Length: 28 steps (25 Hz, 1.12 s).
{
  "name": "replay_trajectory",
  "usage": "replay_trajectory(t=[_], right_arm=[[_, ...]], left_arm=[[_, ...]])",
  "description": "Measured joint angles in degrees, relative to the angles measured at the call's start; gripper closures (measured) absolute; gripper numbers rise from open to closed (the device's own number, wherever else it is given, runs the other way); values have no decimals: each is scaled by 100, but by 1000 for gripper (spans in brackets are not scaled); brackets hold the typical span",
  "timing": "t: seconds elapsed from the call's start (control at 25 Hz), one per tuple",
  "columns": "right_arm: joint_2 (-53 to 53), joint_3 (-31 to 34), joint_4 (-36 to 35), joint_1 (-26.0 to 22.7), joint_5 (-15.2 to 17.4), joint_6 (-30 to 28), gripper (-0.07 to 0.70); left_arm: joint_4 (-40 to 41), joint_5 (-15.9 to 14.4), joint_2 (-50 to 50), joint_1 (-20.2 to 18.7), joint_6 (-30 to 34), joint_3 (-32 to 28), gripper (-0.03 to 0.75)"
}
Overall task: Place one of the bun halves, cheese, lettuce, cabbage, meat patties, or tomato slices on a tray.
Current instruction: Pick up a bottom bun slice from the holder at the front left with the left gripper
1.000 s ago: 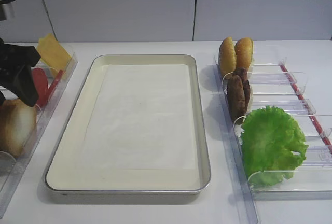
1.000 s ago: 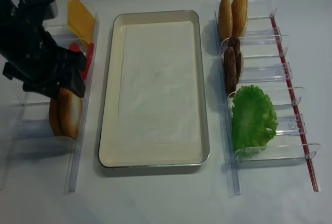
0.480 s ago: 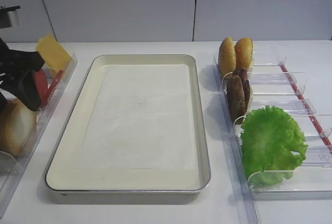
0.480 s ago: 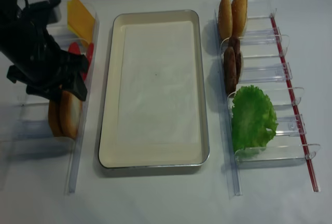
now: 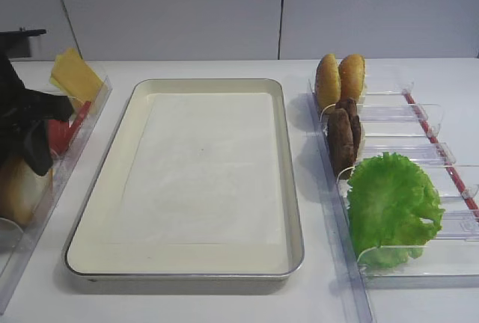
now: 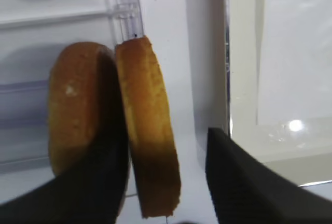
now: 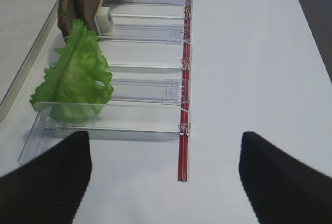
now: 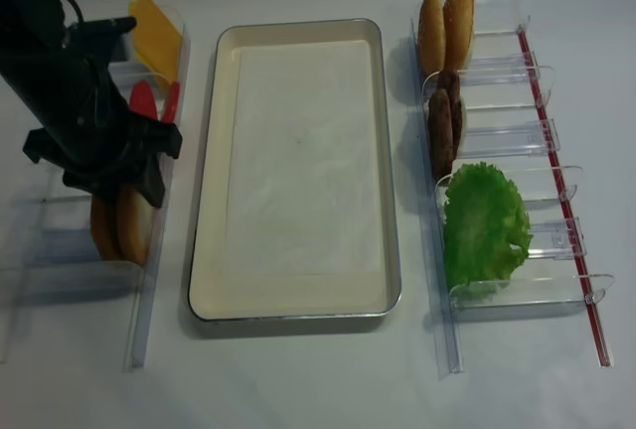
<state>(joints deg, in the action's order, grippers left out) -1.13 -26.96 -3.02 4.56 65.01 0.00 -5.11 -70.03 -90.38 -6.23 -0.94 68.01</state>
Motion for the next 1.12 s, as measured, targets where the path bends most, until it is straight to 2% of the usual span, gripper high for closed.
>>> replay_trajectory(t=[0.04, 0.28, 0.64, 1.12], right_arm=[[0, 0, 0, 0, 0, 0, 50], [0, 0, 0, 0, 0, 0, 50], [0, 0, 0, 0, 0, 0, 50], [0, 0, 0, 0, 0, 0, 50]], left_arm=[[0, 0, 0, 0, 0, 0, 432], [164, 10, 0, 0, -26, 0, 580], [162, 10, 38, 0, -37, 0, 582], [154, -34, 560, 0, -118, 0, 584]])
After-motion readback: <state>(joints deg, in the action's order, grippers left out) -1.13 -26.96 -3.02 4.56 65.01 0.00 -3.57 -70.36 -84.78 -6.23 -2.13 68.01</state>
